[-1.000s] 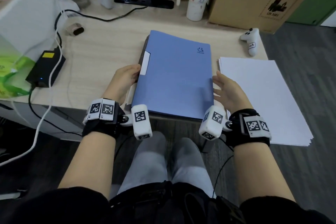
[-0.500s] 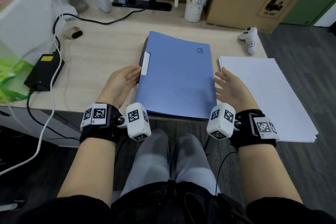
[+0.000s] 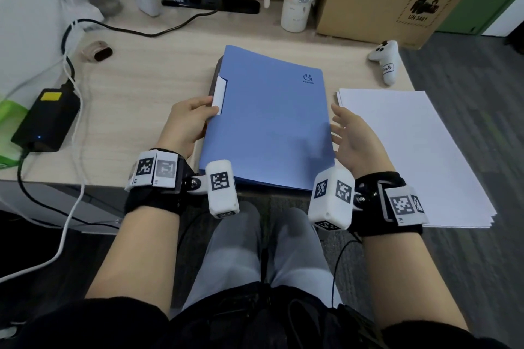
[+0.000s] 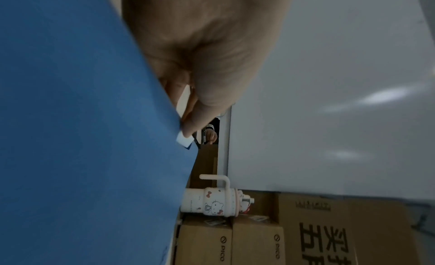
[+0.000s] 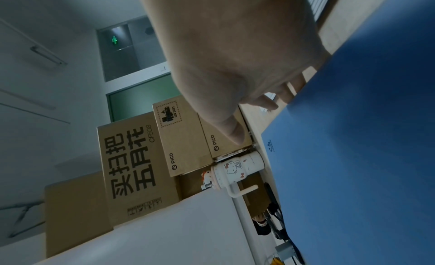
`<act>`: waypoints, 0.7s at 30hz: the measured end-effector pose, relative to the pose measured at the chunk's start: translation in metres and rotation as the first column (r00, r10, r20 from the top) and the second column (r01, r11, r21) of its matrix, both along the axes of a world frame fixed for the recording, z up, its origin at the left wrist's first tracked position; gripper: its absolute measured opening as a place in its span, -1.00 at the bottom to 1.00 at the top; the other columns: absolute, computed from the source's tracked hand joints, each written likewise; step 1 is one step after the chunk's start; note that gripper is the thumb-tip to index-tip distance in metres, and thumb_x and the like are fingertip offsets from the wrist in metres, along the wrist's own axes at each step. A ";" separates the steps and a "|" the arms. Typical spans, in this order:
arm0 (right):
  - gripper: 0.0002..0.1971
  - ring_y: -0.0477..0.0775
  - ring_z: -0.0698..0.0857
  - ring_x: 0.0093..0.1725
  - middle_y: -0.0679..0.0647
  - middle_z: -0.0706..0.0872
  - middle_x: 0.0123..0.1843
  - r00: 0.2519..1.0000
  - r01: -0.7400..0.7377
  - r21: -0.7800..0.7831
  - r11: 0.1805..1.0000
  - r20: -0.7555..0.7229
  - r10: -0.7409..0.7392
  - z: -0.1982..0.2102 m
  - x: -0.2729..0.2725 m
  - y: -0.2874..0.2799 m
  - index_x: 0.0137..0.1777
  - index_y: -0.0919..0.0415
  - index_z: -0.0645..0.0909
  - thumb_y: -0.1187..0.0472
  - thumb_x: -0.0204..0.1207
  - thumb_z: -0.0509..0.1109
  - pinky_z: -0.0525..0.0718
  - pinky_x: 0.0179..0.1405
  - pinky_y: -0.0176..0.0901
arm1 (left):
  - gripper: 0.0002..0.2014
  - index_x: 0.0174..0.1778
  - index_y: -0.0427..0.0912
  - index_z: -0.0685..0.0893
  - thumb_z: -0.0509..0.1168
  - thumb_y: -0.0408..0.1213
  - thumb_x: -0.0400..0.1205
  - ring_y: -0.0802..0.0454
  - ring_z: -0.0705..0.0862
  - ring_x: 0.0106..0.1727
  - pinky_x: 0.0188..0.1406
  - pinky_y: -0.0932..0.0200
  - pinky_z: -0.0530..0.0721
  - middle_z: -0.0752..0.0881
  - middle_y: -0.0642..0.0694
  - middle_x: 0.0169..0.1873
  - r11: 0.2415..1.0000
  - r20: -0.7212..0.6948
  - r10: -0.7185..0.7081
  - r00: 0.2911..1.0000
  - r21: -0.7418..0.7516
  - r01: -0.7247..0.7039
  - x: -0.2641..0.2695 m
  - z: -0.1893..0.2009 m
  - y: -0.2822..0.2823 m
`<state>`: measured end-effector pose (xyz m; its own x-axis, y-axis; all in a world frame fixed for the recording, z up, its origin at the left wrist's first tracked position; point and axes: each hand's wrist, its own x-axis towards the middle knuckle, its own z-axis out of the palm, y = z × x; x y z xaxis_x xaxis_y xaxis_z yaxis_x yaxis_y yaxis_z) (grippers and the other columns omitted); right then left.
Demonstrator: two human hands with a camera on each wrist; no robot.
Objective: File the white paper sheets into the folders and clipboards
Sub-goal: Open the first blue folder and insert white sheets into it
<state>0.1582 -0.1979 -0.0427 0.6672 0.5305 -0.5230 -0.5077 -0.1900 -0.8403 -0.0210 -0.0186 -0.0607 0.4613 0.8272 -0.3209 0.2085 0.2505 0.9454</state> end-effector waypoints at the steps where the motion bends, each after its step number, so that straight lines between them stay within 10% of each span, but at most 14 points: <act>1: -0.83 -0.08 0.60 -0.17 -0.06 0.62 -0.21 1.000 -0.006 -0.007 1.000 0.007 0.006 0.000 0.000 0.000 -0.18 0.07 0.54 0.07 0.64 0.27 0.53 0.04 -0.10 | -0.72 0.25 -0.28 0.65 0.21 -0.44 0.63 0.16 0.69 -0.34 -0.48 0.41 0.62 0.75 -0.13 -0.04 1.000 -0.029 0.001 1.000 0.024 -0.001 0.002 0.000 0.000; 6: -0.77 0.02 0.55 0.17 -0.02 0.55 0.08 0.998 0.027 -0.063 0.998 0.052 -0.024 -0.004 0.009 0.006 0.11 0.16 0.57 0.03 0.59 0.32 0.55 0.20 -0.06 | -0.67 0.24 -0.29 0.66 0.17 -0.51 0.59 0.13 0.67 -0.30 -0.44 0.39 0.61 0.76 -0.15 -0.04 0.998 -0.018 0.030 0.999 0.063 -0.029 0.002 0.000 -0.005; 10: -0.59 0.08 0.60 -0.06 0.19 0.57 0.04 0.965 0.177 -0.053 0.983 0.207 -0.163 -0.007 0.012 0.006 0.35 0.49 0.48 0.21 0.61 0.28 0.51 -0.27 -0.38 | -0.71 0.07 -0.10 0.72 0.18 -0.49 0.61 0.19 0.70 -0.36 -0.23 0.24 0.62 0.81 0.05 -0.22 0.997 0.085 0.072 0.994 0.008 -0.073 -0.003 0.000 -0.010; 12: -0.66 0.24 0.61 0.06 0.30 0.62 0.15 0.945 0.197 -0.023 0.980 0.271 -0.184 -0.007 0.010 0.005 0.25 0.51 0.55 0.28 0.58 0.29 0.59 -0.14 -0.32 | -0.73 -0.01 -0.06 0.73 0.19 -0.48 0.62 0.19 0.72 -0.35 -0.18 0.20 0.63 0.83 0.11 -0.29 0.995 0.129 0.096 0.987 -0.008 -0.095 -0.005 -0.002 -0.012; 15: -0.87 0.02 0.45 -0.22 0.01 0.48 -0.20 0.954 0.170 0.030 0.985 0.246 -0.172 -0.005 0.005 0.007 -0.29 0.09 0.46 0.18 0.40 0.37 0.38 -0.25 -0.28 | -0.73 0.15 -0.20 0.67 0.17 -0.53 0.64 0.18 0.77 -0.28 -0.21 0.28 0.72 0.81 0.02 -0.20 0.989 0.217 0.146 0.965 -0.046 -0.140 -0.003 0.000 -0.018; 21: -0.86 0.02 0.67 -0.13 0.10 0.74 -0.10 0.924 0.143 0.134 0.981 0.337 -0.180 -0.005 0.000 0.005 -0.14 0.18 0.65 0.38 0.57 0.31 0.65 -0.04 -0.22 | -0.59 0.40 -0.27 0.57 0.17 -0.56 0.63 -0.02 0.73 0.10 0.20 0.12 0.69 0.75 -0.18 0.14 0.984 0.306 0.175 0.936 -0.032 -0.173 0.006 0.008 -0.030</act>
<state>0.1581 -0.1928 -0.0481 0.8775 0.4395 -0.1919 -0.1986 -0.0314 -0.9796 -0.0155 -0.0487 -0.0530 0.3866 0.9024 -0.1903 -0.1384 0.2607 0.9554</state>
